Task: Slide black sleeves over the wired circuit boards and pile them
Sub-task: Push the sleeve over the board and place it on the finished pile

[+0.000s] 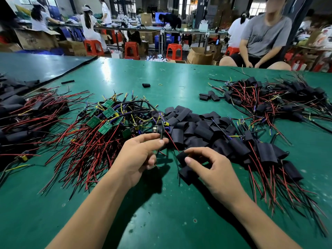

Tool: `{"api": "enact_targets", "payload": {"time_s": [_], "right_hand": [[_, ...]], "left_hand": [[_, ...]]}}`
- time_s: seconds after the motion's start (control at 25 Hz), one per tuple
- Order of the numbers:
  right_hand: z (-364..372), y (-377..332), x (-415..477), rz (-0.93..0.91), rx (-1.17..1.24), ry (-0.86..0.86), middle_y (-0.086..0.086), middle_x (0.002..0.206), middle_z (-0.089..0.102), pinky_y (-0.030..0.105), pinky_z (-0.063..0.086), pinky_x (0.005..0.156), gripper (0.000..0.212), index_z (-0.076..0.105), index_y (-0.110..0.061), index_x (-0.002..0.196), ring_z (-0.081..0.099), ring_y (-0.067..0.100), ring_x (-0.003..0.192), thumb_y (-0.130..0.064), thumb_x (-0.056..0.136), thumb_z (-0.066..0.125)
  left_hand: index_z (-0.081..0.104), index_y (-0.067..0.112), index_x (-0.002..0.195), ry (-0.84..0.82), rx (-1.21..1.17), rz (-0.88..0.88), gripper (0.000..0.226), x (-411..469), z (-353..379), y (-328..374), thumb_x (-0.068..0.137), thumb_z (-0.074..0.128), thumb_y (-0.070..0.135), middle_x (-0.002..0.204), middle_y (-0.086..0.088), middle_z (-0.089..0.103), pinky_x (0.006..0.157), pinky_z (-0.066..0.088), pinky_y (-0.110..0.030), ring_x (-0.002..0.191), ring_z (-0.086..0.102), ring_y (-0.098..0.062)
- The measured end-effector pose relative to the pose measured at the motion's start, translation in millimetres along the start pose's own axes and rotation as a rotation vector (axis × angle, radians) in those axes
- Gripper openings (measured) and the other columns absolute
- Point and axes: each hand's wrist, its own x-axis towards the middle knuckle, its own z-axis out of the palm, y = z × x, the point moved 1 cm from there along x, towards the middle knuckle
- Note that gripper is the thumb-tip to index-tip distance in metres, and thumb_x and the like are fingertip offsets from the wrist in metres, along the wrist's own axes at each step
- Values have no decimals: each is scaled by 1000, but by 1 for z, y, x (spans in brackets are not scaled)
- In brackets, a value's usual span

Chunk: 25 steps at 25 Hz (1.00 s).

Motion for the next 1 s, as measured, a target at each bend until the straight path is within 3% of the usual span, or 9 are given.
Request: {"api": "enact_targets", "payload": {"time_s": [0.12,0.28,0.44,0.52,0.6,0.68,0.8,0.88,1.0], "right_hand": [[0,3,1,-72,-236,-56,-17,99,68,22,46,90,22,76,-29,102,59,2,101,-25,81,81],[-3,9,1,-75,-408,-117,-20,102,57,25,43,92,34,73,-34,107,47,4,104,-50,77,79],[-6,14,2,-69,-431,-70,-16,101,59,33,47,92,34,72,-32,106,51,7,104,-51,78,71],[-7,16,4,-61,-427,-24,-13,100,59,35,48,91,27,72,-31,104,54,9,103,-44,81,75],[-8,18,4,-44,-412,5,-15,100,59,34,49,91,27,71,-32,103,56,7,102,-46,81,75],[-7,16,4,-15,-394,1,-18,100,58,32,49,92,40,71,-33,104,56,5,103,-62,76,68],[-6,13,4,-17,-453,-63,-22,104,57,29,45,96,66,68,-36,112,53,4,107,-80,64,58],[-6,11,3,-29,-515,-100,-20,107,57,30,44,97,70,65,-37,116,52,7,109,-80,61,59],[-7,12,3,-25,-533,-102,-17,108,57,30,44,96,59,63,-37,116,50,9,110,-69,67,61]], "left_hand": [[61,5,115,-68,-31,-4,25,-1,3,-1,90,64,4,103,-6,77,35,31,-15,36,40,-7],[62,6,114,-69,-46,23,22,-3,4,2,92,62,3,101,-7,77,36,36,-18,38,46,-10],[61,3,108,145,168,141,16,-4,1,0,92,62,-2,96,-20,70,40,50,-27,42,60,-22],[61,6,104,262,300,243,14,-4,-2,-2,93,60,-3,95,-15,66,49,58,-35,50,68,-28],[62,11,102,312,440,362,16,-3,-2,-5,92,60,0,88,-7,67,58,61,-36,55,71,-23],[66,14,102,302,629,532,17,-2,2,-9,90,63,2,92,-3,69,66,59,-30,63,71,-15],[70,18,112,150,922,713,23,0,11,-21,89,67,13,103,2,68,88,48,-26,91,64,-14],[64,23,127,59,1105,697,34,4,17,-31,94,62,30,113,0,64,95,39,-27,108,55,-19],[56,30,137,70,1338,662,44,7,24,-41,97,49,49,116,-1,55,96,32,-30,113,44,-23]]}}
